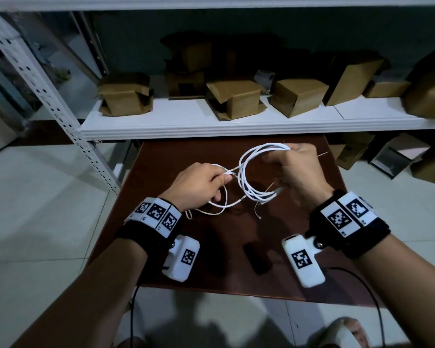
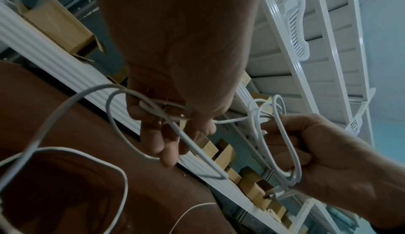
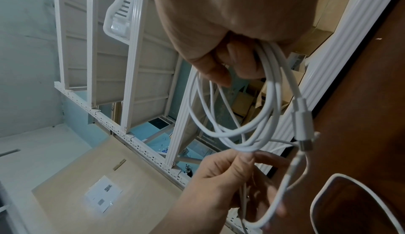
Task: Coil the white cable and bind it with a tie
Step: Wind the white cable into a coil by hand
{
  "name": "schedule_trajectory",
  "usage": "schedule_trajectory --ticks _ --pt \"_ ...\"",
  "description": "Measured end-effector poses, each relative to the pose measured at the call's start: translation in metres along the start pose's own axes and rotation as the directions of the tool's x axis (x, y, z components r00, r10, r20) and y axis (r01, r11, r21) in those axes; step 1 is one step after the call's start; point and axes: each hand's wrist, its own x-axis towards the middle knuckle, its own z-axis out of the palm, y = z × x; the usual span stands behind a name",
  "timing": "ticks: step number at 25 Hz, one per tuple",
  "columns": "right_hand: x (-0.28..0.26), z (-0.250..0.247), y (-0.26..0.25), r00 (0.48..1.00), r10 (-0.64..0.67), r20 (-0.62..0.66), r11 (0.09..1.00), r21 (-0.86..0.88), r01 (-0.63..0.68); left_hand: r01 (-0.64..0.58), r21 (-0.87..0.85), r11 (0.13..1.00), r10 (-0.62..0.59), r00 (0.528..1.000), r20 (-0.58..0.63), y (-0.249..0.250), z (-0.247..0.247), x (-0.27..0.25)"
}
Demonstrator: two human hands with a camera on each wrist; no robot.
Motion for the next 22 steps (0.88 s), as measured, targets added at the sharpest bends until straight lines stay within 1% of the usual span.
schedule_trajectory --ticks 2,4,6,9,10,12,15,17,19,22 --pt "0.001 -0.001 0.000 1.000 -0.002 -0.003 1.000 0.005 0.002 0.026 -0.080 0.996 -0.030 0.998 -0.052 0.003 -0.001 0.000" --pt "0.002 -0.002 0.000 1.000 -0.002 -0.002 1.000 0.010 0.002 0.058 -0.113 0.992 -0.072 0.990 -0.121 0.005 -0.004 -0.001" --pt "0.000 -0.001 0.001 1.000 -0.002 0.010 1.000 -0.011 0.002 0.065 -0.081 0.995 -0.077 0.984 -0.159 0.005 -0.006 -0.003" --pt "-0.004 0.004 0.006 0.999 0.006 0.032 0.999 -0.032 -0.005 0.036 0.000 0.999 -0.035 0.981 -0.190 0.005 -0.007 -0.006" --pt "-0.004 0.005 0.006 0.999 0.002 0.032 0.999 -0.033 -0.001 0.040 0.030 0.999 -0.033 0.980 -0.194 0.005 -0.007 -0.005" --pt "-0.002 0.002 0.004 1.000 -0.022 0.009 1.000 -0.021 0.022 0.085 0.098 0.992 -0.066 0.982 -0.179 0.003 -0.007 -0.004" --pt "0.004 -0.007 -0.004 0.994 -0.057 -0.098 0.998 0.033 0.060 0.173 0.177 0.969 -0.152 0.980 -0.126 -0.009 -0.003 -0.002" --pt "0.008 -0.011 -0.006 0.988 -0.060 -0.140 0.996 0.064 0.069 0.197 0.219 0.956 -0.171 0.976 -0.132 -0.016 0.001 -0.001" --pt "0.007 -0.012 -0.007 0.985 -0.070 -0.155 0.994 0.071 0.082 0.210 0.237 0.949 -0.177 0.972 -0.154 -0.021 0.004 0.001" --pt "0.007 -0.011 -0.006 0.981 -0.092 -0.170 0.992 0.073 0.106 0.217 0.207 0.954 -0.185 0.969 -0.162 -0.029 0.004 0.004"
